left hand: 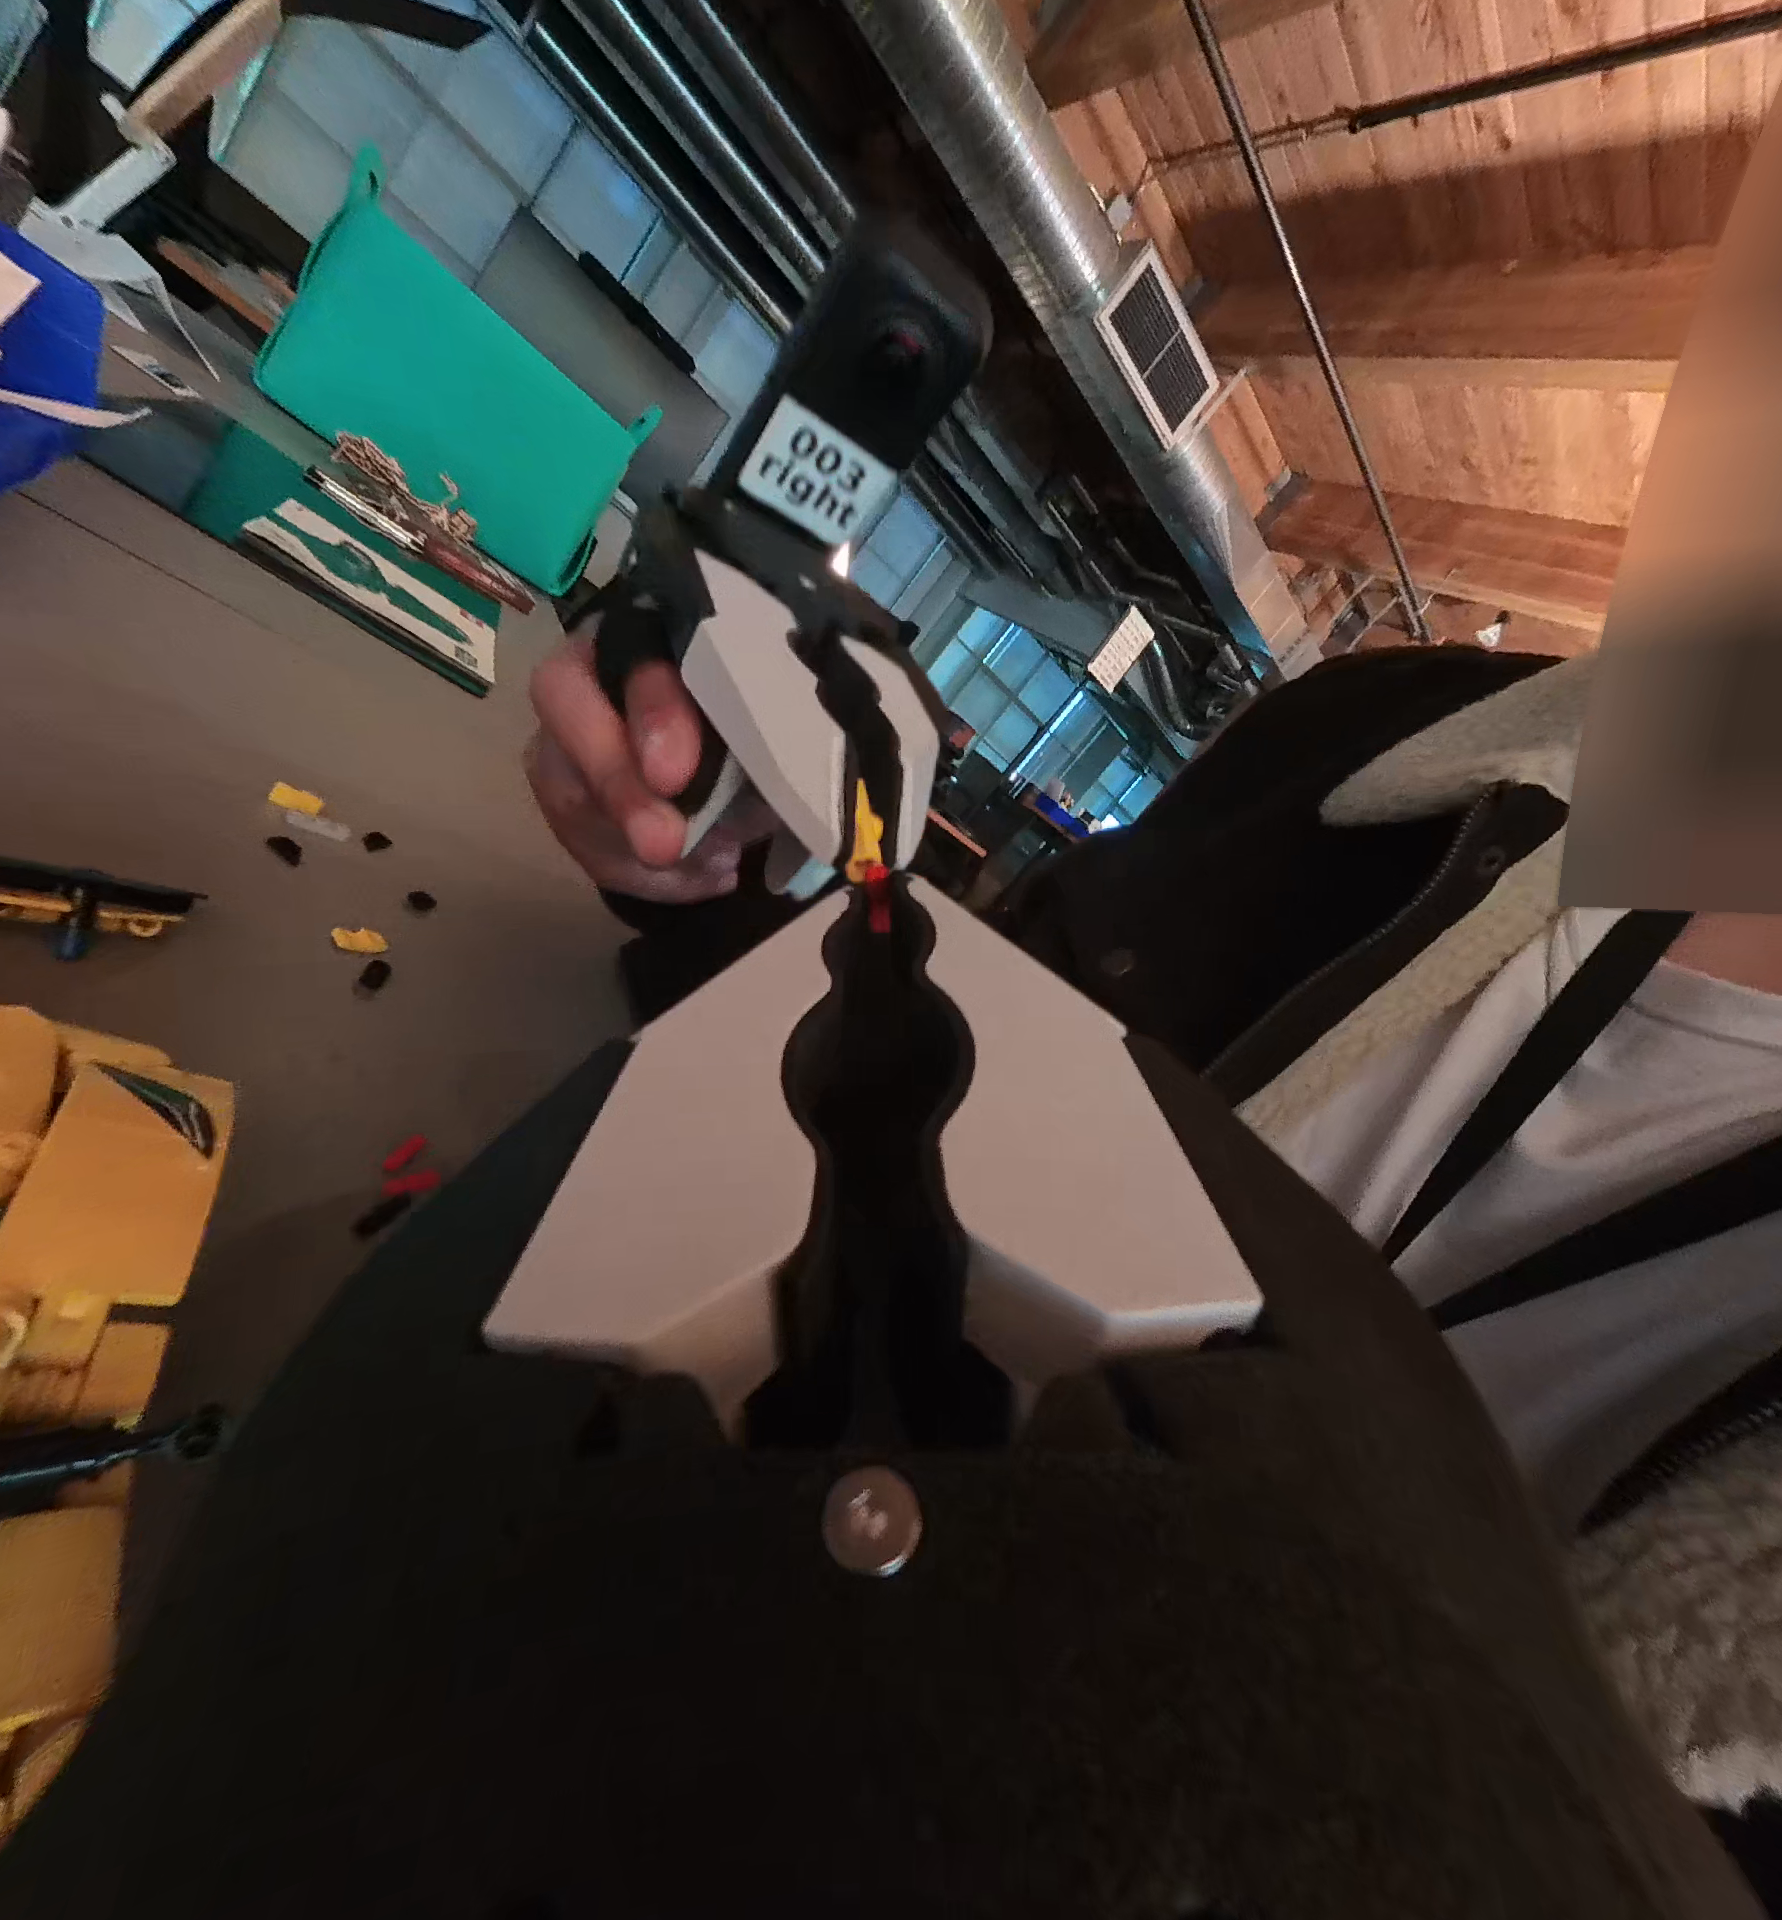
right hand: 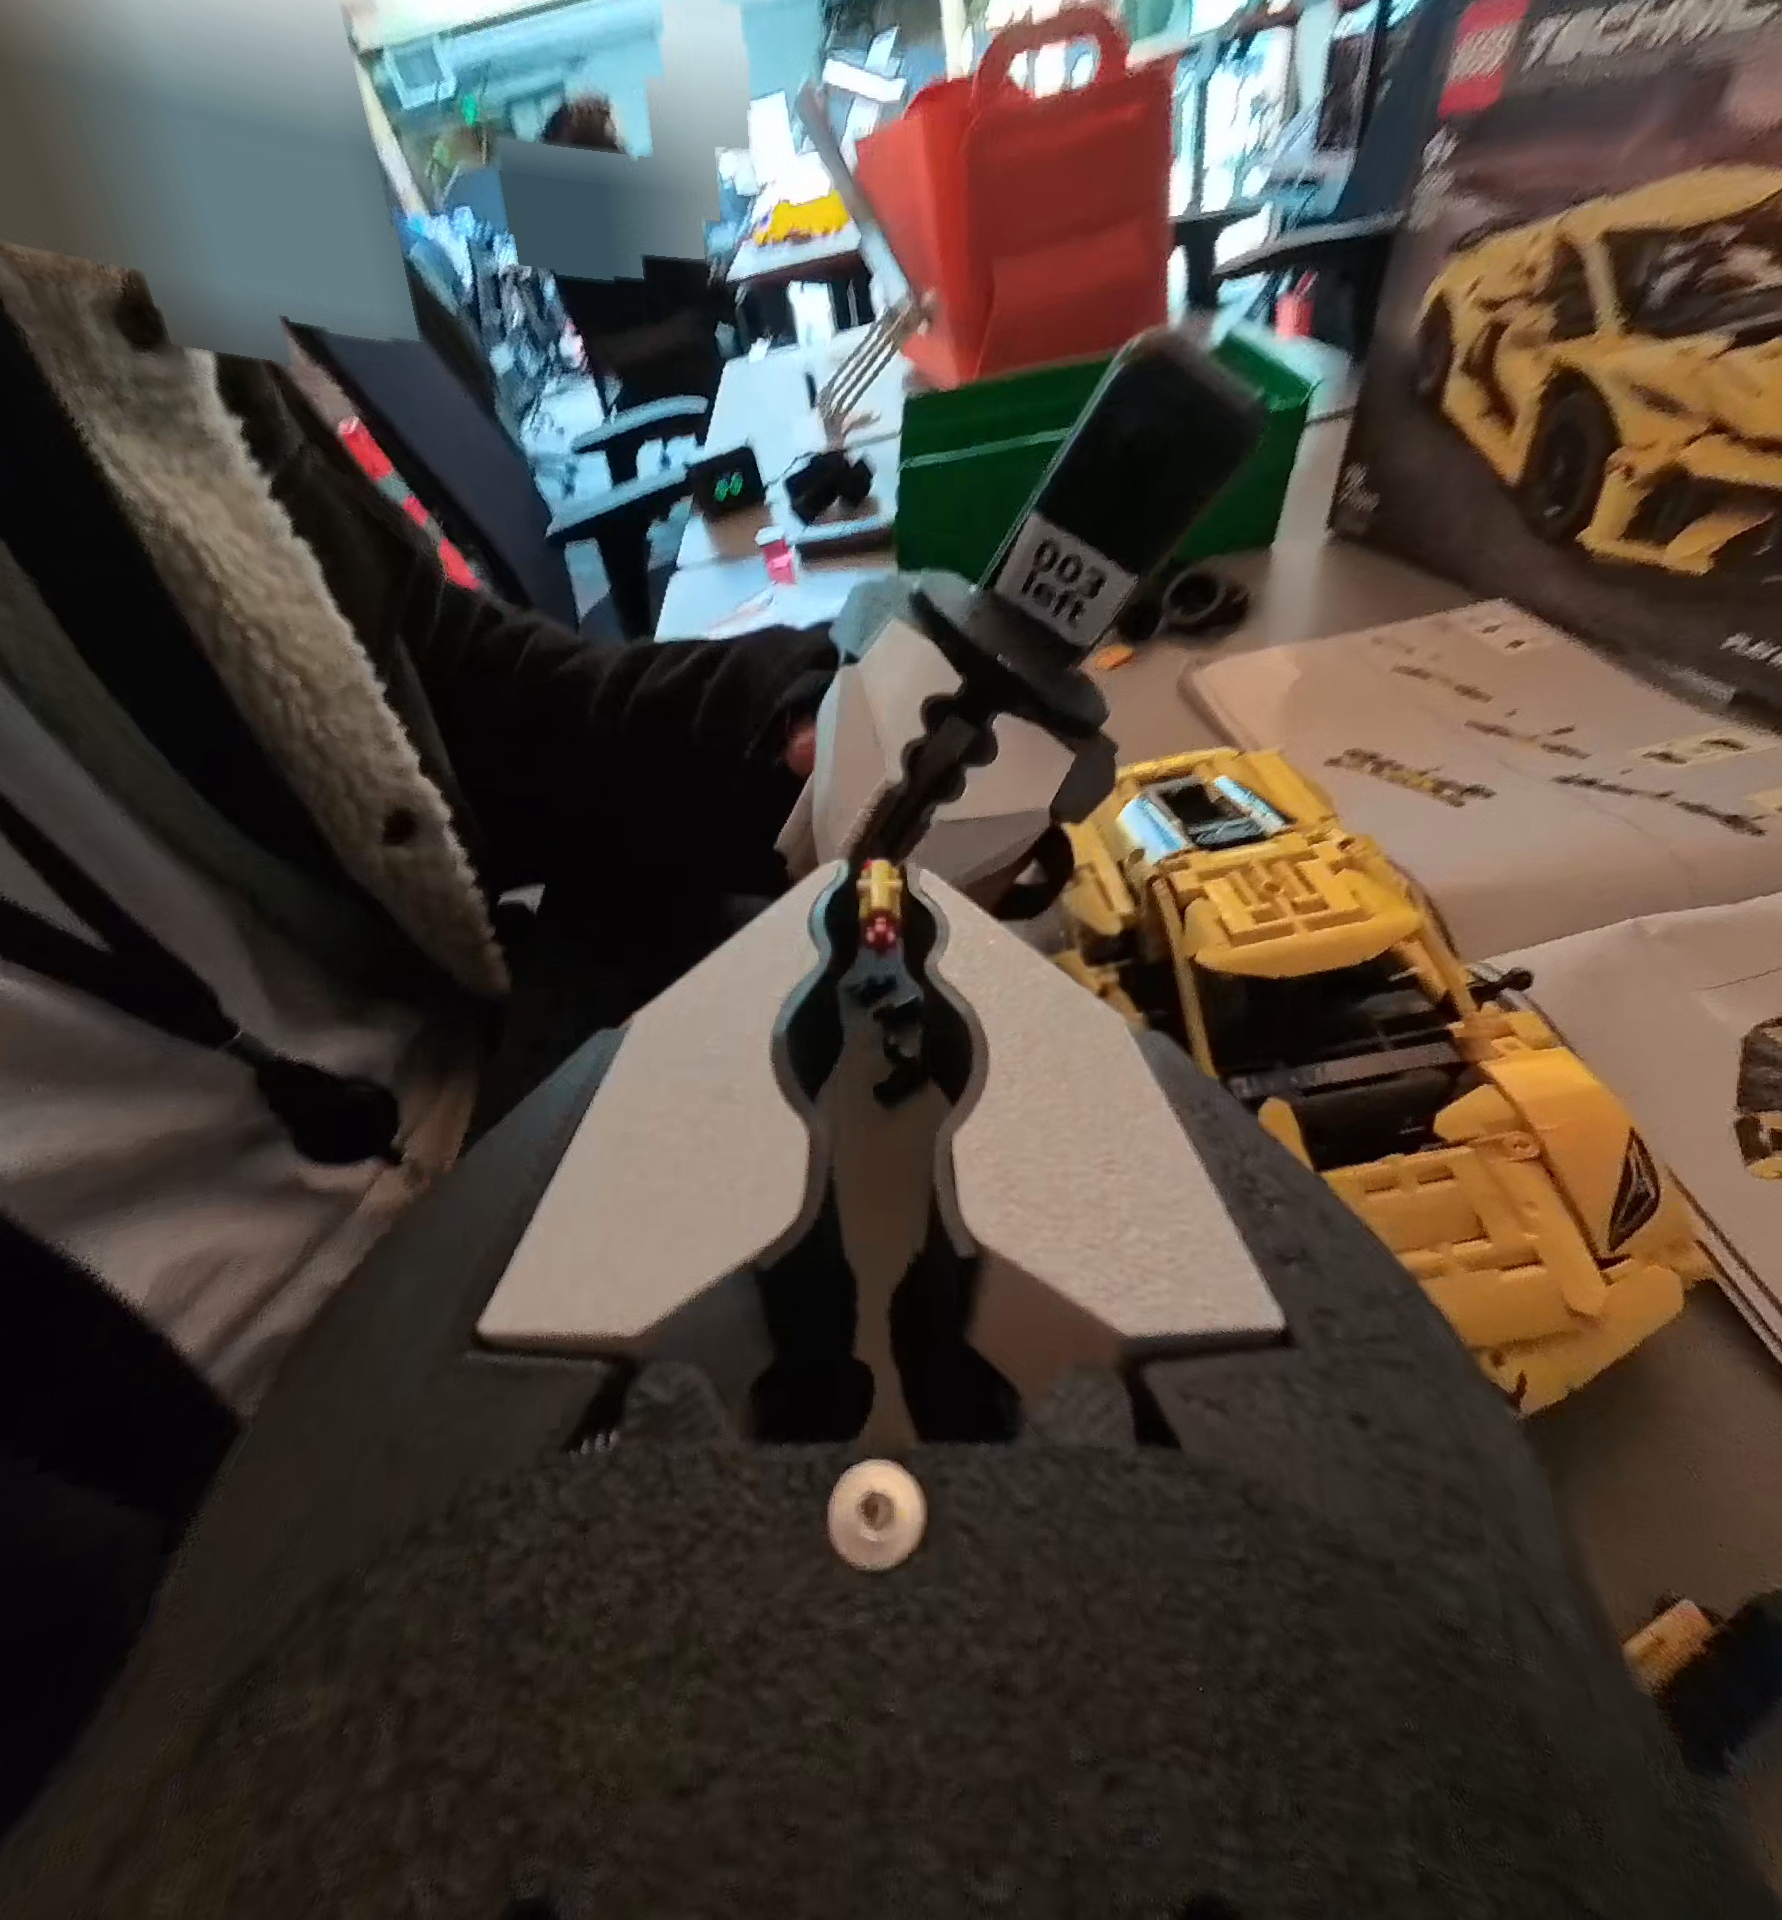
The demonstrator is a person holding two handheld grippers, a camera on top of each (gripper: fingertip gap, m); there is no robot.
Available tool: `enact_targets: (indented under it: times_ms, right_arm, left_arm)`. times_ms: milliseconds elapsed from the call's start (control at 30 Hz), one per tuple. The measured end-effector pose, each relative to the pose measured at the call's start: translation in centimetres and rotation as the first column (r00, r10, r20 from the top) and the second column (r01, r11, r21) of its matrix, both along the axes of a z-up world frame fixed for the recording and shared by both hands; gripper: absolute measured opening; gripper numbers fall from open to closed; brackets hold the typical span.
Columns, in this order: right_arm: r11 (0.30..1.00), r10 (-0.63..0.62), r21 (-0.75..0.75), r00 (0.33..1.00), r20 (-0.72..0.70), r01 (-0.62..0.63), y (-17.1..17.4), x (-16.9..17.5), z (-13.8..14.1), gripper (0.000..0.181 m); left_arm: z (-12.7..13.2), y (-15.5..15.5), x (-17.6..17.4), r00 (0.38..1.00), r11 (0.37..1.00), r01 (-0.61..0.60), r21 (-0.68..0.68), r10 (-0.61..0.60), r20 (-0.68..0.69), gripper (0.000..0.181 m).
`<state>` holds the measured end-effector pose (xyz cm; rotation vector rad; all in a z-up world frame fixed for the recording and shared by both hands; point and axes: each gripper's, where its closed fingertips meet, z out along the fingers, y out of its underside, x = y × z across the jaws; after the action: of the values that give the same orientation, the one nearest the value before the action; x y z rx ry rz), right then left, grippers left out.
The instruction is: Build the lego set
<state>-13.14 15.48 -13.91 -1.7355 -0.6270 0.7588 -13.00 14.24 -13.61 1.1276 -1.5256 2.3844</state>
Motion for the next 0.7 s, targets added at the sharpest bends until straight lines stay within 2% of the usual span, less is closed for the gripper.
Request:
enact_targets:
  times_ms: [233,400,467,533,600,700]
  right_arm:
    - [0.959,0.226,-0.2,0.968,0.112,-0.201,-2.0,-1.0,-1.4,0.008]
    - [0.904,0.34,-0.314,0.933,0.118,-0.289,-3.1,-1.6,-2.6,0.007]
    - [0.929,0.291,-0.275,0.948,0.129,-0.248,-2.2,-1.0,-2.3,0.008]
    - [0.987,0.143,-0.082,0.984,0.104,-0.135,0.1,0.4,-0.3,0.007]
    - [0.994,0.013,0.109,0.998,-0.055,-0.007,1.9,1.6,2.6,0.007]
    - [0.976,-0.091,0.156,0.94,-0.329,0.149,3.8,2.1,3.9,0.007]
  left_arm:
    - [-1.2,-1.9,-0.8,0.996,0.993,0.088,0.079,-0.088,-0.008,0.002]
    - [-2.5,-2.9,-1.3,0.993,0.977,0.119,0.178,-0.12,-0.006,0.002]
    - [-2.0,-1.9,-0.6,0.998,0.987,0.054,0.153,-0.055,0.003,0.003]
    - [0.0,0.7,0.5,0.996,0.996,-0.08,0.036,0.078,0.044,0.003]
    - [2.0,3.9,0.9,0.965,0.97,-0.232,-0.064,0.238,0.108,0.003]
    - [3.6,7.0,0.6,0.896,0.911,-0.386,-0.147,0.408,0.174,0.003]
